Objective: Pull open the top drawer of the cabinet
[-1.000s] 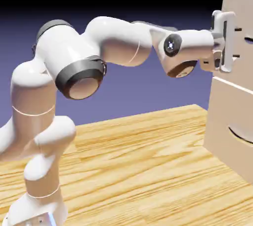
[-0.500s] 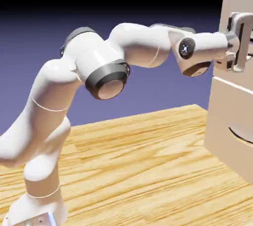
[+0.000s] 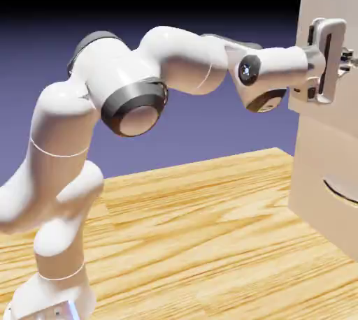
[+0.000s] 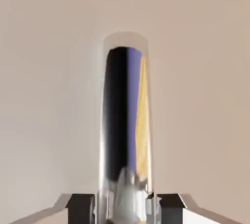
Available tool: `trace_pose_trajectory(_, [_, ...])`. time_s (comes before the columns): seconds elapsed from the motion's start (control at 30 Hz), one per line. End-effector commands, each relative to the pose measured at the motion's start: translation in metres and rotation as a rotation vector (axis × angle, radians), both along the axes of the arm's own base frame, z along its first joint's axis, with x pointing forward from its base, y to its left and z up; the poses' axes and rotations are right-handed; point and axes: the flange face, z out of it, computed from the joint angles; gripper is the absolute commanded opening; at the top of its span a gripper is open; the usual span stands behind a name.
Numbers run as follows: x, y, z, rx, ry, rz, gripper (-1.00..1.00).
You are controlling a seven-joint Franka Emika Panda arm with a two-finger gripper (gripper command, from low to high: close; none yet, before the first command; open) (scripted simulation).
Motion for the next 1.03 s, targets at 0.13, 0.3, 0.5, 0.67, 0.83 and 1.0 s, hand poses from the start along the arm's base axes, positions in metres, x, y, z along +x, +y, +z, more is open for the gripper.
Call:
trace_pose_trajectory(0.13, [-0.028,0.000,0.000,0.000,0.001,0.000,-1.00])
trace_pose_trajectory(0.3, [-0.057,0.000,0.000,0.000,0.001,0.000,-1.00])
trace_pose_trajectory(0.5, [-0.094,0.000,0.000,0.000,0.001,0.000,-1.00])
trace_pose_trajectory(0.67, [-0.132,0.000,0.000,0.000,0.001,0.000,-1.00])
trace_pose_trajectory(0.83, [-0.178,0.000,0.000,0.000,0.001,0.000,-1.00])
trace_pose_trajectory(1.0, [-0.205,-0.001,0.000,0.005,0.003,0.002,1.00])
